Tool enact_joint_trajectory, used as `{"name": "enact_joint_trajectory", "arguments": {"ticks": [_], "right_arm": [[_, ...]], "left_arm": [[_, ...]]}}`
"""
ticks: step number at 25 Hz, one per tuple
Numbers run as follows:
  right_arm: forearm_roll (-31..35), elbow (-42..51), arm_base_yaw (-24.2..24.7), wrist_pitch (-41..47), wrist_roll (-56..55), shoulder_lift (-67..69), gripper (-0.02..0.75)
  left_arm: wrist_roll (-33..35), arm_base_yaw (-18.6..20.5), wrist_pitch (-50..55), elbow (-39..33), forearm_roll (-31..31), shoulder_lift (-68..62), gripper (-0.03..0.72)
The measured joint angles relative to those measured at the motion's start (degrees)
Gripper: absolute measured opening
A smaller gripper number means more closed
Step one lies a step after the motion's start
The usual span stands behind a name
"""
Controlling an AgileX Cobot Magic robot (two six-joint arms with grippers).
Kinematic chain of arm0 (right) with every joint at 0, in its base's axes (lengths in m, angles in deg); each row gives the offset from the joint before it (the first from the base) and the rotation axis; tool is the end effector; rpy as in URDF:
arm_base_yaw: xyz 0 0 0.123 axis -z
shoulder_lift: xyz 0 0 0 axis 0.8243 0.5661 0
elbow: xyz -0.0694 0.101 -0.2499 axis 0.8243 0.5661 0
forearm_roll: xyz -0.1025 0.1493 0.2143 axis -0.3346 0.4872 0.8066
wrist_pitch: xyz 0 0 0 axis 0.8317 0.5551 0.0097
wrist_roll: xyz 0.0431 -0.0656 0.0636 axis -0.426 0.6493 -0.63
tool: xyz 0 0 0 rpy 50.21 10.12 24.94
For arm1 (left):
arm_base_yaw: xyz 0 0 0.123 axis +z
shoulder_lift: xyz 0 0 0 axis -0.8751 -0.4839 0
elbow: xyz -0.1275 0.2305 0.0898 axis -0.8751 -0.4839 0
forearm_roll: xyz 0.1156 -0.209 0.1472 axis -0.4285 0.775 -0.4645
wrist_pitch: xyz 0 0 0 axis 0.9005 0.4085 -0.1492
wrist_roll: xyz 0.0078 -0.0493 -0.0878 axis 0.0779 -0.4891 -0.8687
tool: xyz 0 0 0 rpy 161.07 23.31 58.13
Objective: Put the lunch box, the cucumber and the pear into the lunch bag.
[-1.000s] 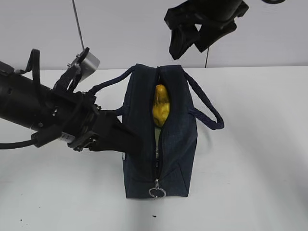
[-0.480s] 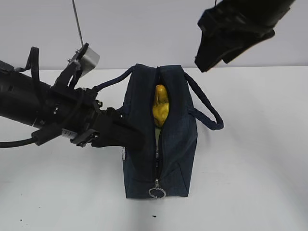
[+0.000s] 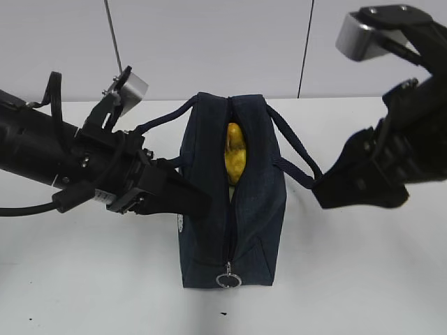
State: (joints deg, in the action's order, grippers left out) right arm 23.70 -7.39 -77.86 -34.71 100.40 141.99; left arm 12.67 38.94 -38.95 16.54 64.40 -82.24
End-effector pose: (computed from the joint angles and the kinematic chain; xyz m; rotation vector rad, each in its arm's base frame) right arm 0.2403 0.1323 0.2918 -0.8281 2.4561 0.4838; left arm 0.2711 -0.1912 0.1827 0.8227 2.3411 -1.2096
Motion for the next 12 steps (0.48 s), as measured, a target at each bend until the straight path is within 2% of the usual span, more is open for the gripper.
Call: {"name": "enact_joint_trajectory", "arguments": {"ticks": [1, 4, 8, 12], "right_arm": [[1.2, 1.7, 0.0, -1.0, 1.4, -0.6, 0.439], [10.4, 8.4, 0.0, -4.9, 10.4, -2.7, 0.439], [22.9, 15.9, 0.0, -8.5, 25.4, -2.9, 0.438], [39.4, 24.0, 0.0, -14.2, 44.6, -2.9, 0.438]], "left_arm": [[0.0, 0.0, 0.0, 0.0, 0.0, 0.0, 0.222], [0.0, 0.0, 0.1, 0.0, 0.0, 0.0, 0.160], [0.0, 0.0, 0.1, 0.0, 0.0, 0.0, 0.017], [0.0, 0.0, 0.1, 0.0, 0.0, -0.1, -0.011]]}}
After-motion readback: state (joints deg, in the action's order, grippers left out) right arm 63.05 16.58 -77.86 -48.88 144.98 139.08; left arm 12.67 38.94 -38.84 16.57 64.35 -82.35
